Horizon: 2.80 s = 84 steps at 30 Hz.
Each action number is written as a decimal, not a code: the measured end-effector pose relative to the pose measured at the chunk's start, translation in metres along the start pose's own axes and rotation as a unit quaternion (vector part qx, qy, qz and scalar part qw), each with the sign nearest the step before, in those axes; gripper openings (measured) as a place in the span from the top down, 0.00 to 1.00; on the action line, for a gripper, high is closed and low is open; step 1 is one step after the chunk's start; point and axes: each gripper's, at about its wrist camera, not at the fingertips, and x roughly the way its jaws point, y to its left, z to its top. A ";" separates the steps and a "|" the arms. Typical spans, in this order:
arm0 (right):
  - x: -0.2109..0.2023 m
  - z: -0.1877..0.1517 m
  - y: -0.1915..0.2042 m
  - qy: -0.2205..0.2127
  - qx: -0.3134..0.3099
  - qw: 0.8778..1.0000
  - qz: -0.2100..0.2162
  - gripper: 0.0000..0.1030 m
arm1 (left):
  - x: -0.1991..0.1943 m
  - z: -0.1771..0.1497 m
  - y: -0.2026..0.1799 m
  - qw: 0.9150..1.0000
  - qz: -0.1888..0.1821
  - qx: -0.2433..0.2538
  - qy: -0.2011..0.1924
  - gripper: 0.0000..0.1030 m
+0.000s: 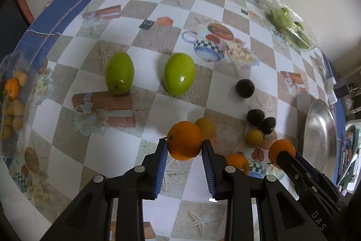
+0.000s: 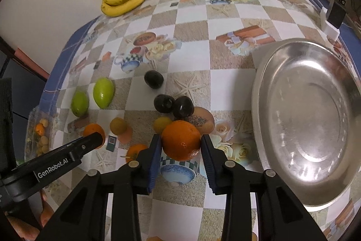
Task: Organize fruits
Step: 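Carry the held oranges with both tools over the steel bowl, then open both tools to drop the oranges into the steel bowl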
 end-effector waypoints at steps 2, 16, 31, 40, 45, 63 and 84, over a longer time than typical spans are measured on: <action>-0.006 0.001 0.000 -0.007 0.002 1.000 0.003 0.64 | -0.006 0.002 -0.002 1.000 0.002 -0.001 -0.008 0.68; -0.047 0.007 -0.031 -0.060 0.035 0.997 -0.022 0.64 | -0.030 0.008 -0.037 0.999 0.024 0.010 -0.030 0.68; -0.094 0.006 -0.129 -0.106 0.138 0.977 -0.121 0.64 | -0.038 -0.011 -0.168 0.991 -0.009 0.127 -0.034 0.68; -0.112 0.000 -0.188 -0.119 0.200 0.960 -0.157 0.64 | -0.024 -0.035 -0.248 0.977 -0.027 0.210 -0.029 0.67; -0.109 -0.002 -0.204 -0.112 0.221 0.955 -0.164 0.64 | -0.009 -0.046 -0.273 0.971 -0.024 0.236 -0.023 0.67; -0.086 -0.003 -0.226 -0.072 0.244 0.951 -0.175 0.64 | 0.041 -0.052 -0.281 0.972 -0.020 0.233 0.029 0.67; -0.085 0.000 -0.221 -0.066 0.230 0.955 -0.174 0.63 | 0.040 -0.055 -0.283 0.971 -0.028 0.235 0.037 0.58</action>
